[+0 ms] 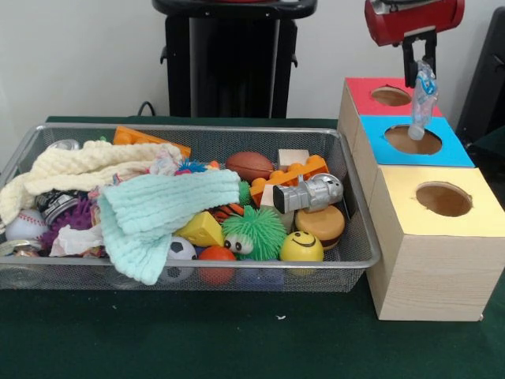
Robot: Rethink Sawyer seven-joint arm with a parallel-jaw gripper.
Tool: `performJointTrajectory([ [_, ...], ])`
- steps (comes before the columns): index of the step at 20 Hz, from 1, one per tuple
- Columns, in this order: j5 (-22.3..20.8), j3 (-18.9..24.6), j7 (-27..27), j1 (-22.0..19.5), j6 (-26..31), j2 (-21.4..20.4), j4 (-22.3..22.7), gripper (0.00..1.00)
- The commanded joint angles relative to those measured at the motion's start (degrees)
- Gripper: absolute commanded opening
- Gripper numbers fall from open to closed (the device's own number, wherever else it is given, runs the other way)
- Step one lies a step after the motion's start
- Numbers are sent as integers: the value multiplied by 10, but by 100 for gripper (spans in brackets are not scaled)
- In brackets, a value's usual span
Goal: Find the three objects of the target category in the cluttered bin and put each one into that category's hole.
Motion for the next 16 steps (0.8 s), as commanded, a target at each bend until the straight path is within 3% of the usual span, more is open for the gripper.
performJointTrajectory([
  [1, 5, 35, 121, 10, -33, 41, 46, 0],
  [16, 8, 38, 115, 11, -63, 58, 51, 0],
])
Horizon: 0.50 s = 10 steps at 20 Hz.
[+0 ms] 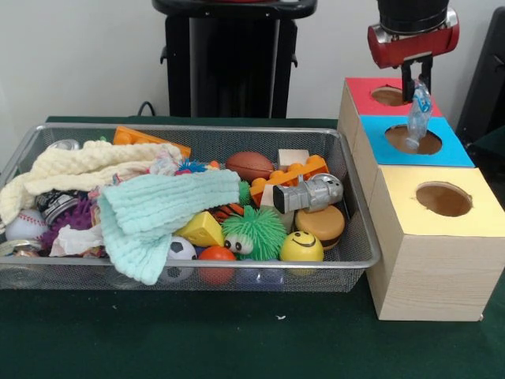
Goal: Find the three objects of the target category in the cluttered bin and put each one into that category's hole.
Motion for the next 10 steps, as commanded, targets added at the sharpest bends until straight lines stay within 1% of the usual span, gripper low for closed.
performJointTrajectory([
  [1, 9, 37, 114, -6, -50, 23, 32, 0],
  [8, 12, 43, 110, -11, -60, 24, 35, 0],
  [10, 6, 37, 111, -7, -55, 27, 29, 0],
])
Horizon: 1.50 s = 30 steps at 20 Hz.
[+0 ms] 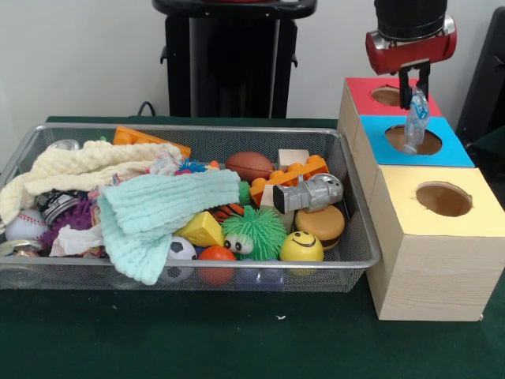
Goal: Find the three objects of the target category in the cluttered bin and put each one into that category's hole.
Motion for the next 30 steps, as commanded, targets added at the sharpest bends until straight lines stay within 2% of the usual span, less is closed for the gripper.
performJointTrajectory([
  [1, 7, 38, 110, -8, -36, 21, 29, 0],
  [18, -3, 36, 108, 1, -28, 33, 32, 0],
  [30, 0, 44, 111, 9, -61, 35, 67, 0],
])
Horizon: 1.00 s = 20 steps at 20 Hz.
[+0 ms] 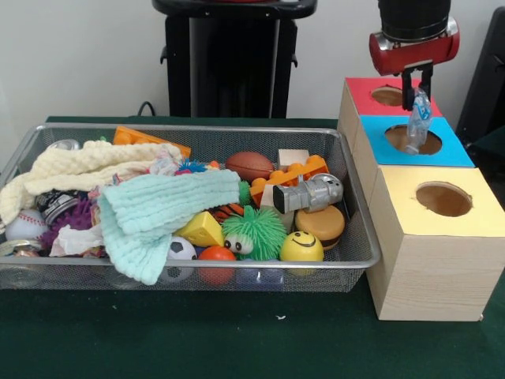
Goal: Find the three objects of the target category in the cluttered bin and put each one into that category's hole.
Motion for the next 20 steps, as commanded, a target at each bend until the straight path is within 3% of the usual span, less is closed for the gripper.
performJointTrajectory([
  [1, 2, 44, 112, 1, -44, 32, 61, 0],
  [14, -2, 24, 131, 20, 4, 27, 45, 0],
  [20, 3, 32, 128, 19, -10, 34, 46, 0],
])
